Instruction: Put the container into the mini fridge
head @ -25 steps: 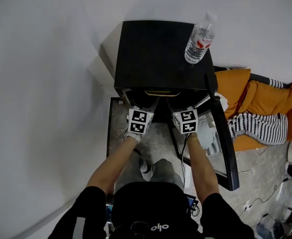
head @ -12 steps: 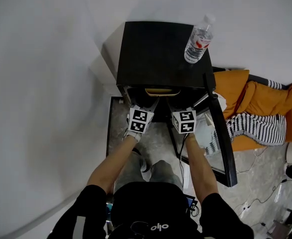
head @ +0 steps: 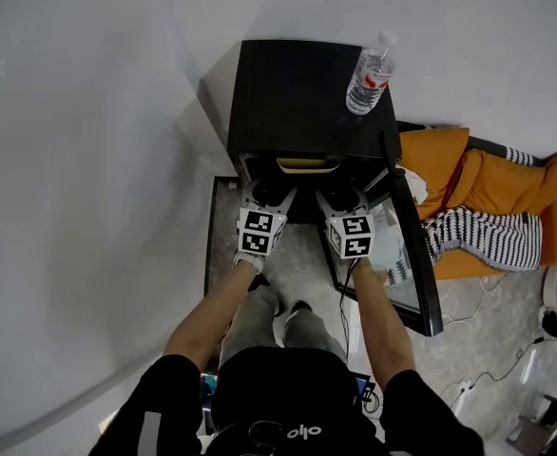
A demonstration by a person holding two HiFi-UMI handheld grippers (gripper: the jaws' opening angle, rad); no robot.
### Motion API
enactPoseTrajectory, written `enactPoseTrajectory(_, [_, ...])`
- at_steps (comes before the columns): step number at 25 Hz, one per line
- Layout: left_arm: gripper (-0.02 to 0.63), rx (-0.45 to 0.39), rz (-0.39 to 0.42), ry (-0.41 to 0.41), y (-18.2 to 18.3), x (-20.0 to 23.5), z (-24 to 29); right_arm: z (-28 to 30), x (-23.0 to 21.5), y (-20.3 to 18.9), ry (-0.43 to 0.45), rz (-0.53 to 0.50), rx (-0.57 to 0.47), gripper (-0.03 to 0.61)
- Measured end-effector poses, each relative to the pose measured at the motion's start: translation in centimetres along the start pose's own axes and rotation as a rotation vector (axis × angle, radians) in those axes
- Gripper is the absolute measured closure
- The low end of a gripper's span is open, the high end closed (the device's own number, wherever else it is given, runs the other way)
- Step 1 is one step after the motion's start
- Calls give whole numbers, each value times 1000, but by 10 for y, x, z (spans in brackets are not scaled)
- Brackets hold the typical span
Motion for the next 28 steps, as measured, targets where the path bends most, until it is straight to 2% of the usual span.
enactPoseTrajectory(3, [349,-25,-6,-6,11,-11,-19,-19,11,6,22,-1,-20,312])
enactPoseTrajectory(9, [392,-91,-21,-28,39,-41,-67,-68,35,22,48,11,-74,436])
enactPoseTrajectory(12, [455,-122,-24,-43,53,-54,-93,-95,46,32,60,10,-96,511])
enactPoseTrajectory(16, [573,-165,-45,-72,70,-70,-134,-135,61,47,98,1,-121,571])
enactPoseTrajectory(19, [604,-192,-32,-79,82,-82,-165,-161,71,56,132,1,-136,571])
enactPoseTrajectory(28, [606,-220,-20,-64,97,-104,-215,-219,99,72,188,-57,-168,572])
Point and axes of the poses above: the fingertips, and each gripper's own axes: z forward along the fingers, x to its left, y out of its top, the point moved 10 cm from there along -z, backward along the fingers, and after that the axes turned 5 degrees about z, right-handed, at the moved point
